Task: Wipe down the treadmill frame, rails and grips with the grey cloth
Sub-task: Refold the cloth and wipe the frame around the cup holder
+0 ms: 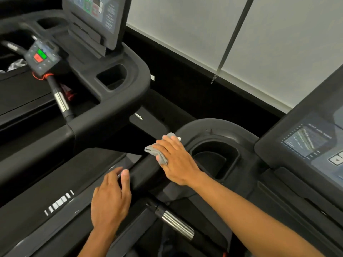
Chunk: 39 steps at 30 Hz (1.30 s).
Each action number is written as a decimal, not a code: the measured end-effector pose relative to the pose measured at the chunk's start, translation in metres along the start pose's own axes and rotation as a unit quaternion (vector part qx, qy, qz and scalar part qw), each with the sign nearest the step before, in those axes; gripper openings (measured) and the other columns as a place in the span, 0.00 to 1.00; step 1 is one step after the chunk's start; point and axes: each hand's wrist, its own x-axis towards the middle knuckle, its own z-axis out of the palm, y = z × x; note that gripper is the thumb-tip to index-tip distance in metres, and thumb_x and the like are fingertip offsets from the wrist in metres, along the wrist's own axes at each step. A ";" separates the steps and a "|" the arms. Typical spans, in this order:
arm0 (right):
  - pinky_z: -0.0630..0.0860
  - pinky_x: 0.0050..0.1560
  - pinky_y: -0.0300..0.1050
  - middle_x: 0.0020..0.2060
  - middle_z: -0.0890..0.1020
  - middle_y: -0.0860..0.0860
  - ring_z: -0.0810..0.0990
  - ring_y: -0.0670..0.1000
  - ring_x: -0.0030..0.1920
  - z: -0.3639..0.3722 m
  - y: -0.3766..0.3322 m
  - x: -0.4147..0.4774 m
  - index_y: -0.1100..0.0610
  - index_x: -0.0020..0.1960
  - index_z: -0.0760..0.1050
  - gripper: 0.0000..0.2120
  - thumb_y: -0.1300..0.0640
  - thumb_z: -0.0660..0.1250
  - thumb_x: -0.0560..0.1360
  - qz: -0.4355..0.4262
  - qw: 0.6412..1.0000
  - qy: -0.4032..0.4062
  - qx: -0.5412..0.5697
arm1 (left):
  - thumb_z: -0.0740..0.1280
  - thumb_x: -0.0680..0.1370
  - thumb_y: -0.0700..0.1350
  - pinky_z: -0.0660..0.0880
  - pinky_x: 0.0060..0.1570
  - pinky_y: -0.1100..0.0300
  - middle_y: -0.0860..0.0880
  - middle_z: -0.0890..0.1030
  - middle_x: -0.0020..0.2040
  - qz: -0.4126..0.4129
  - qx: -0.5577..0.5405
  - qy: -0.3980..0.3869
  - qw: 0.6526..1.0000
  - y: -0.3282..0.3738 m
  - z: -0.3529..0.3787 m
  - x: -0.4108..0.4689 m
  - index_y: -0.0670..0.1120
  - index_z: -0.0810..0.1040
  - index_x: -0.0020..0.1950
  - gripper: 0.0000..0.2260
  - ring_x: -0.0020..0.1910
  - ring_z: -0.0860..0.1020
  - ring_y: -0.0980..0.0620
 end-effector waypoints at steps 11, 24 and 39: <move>0.51 0.83 0.55 0.77 0.69 0.54 0.59 0.56 0.81 0.025 -0.043 -0.013 0.57 0.79 0.66 0.25 0.49 0.59 0.84 -0.076 0.995 -0.003 0.059 | 0.43 0.79 0.75 0.75 0.58 0.40 0.50 0.84 0.60 -0.088 -0.105 0.073 0.988 0.008 0.000 -0.002 0.55 0.77 0.65 0.35 0.55 0.80 0.45; 0.50 0.82 0.60 0.80 0.63 0.58 0.56 0.59 0.82 -0.043 0.139 -0.013 0.59 0.82 0.56 0.28 0.50 0.53 0.84 0.259 0.961 0.047 -0.089 | 0.43 0.75 0.78 0.70 0.64 0.40 0.47 0.85 0.60 -0.117 -0.096 0.053 0.987 0.024 -0.003 -0.002 0.55 0.79 0.63 0.38 0.62 0.79 0.39; 0.39 0.82 0.58 0.83 0.57 0.57 0.45 0.58 0.84 -0.011 0.035 0.033 0.59 0.81 0.60 0.29 0.44 0.44 0.86 0.239 0.971 0.001 -0.003 | 0.45 0.75 0.78 0.71 0.65 0.40 0.50 0.77 0.50 -0.138 -0.087 0.040 0.986 0.036 -0.007 -0.002 0.58 0.78 0.62 0.35 0.59 0.79 0.36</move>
